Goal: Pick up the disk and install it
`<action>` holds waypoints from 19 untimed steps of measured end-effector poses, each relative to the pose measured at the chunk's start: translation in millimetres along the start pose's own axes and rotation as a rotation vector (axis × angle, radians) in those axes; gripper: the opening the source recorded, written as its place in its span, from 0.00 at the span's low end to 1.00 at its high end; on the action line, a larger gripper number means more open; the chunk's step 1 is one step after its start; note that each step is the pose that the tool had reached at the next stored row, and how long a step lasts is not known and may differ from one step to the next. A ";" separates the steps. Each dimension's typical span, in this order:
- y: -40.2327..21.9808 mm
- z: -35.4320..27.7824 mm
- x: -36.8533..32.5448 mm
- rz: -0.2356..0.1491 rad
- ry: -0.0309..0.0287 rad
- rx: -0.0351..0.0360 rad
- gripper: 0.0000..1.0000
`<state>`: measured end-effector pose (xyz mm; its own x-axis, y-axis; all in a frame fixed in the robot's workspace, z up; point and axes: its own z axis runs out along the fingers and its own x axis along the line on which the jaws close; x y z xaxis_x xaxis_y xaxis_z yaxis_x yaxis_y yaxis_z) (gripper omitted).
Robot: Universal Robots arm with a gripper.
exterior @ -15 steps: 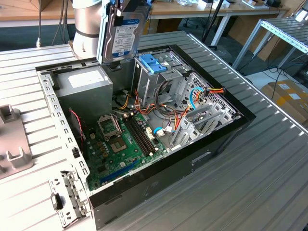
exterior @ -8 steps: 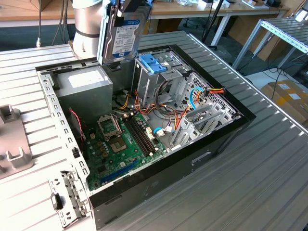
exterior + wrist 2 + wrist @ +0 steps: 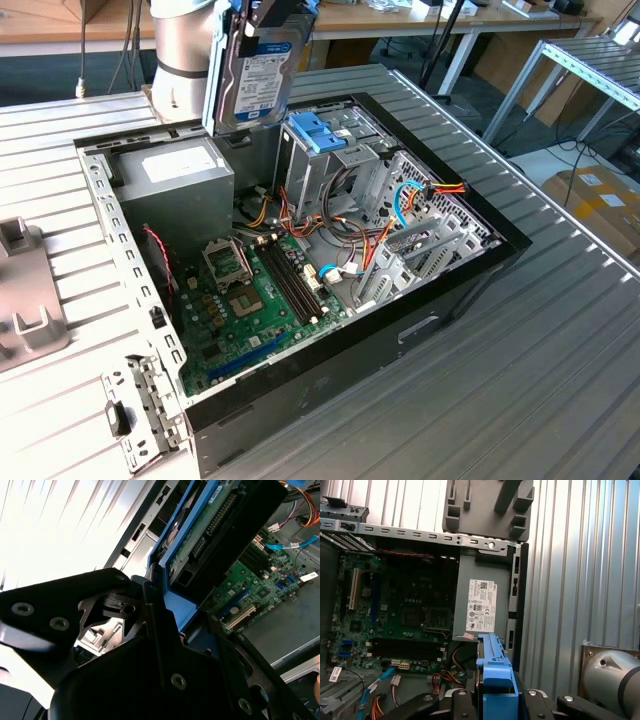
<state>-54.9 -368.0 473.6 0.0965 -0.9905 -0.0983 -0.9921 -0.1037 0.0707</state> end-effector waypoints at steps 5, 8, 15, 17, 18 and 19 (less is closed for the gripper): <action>0.0 0.1 1.7 0.000 0.0000 0.0000 0.37; -0.1 0.1 2.5 0.000 -0.0001 0.0000 0.37; -1.0 0.0 4.9 0.000 0.0000 0.0000 0.37; -1.2 -0.1 6.6 0.000 0.0000 0.0000 0.37; -1.2 -0.2 7.9 0.000 0.0000 0.0000 0.37; -1.1 -0.4 9.3 0.000 0.0001 -0.0001 0.37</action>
<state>-52.8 -377.1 473.0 0.0965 -0.9905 -0.0983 -0.9921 -0.1037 0.0708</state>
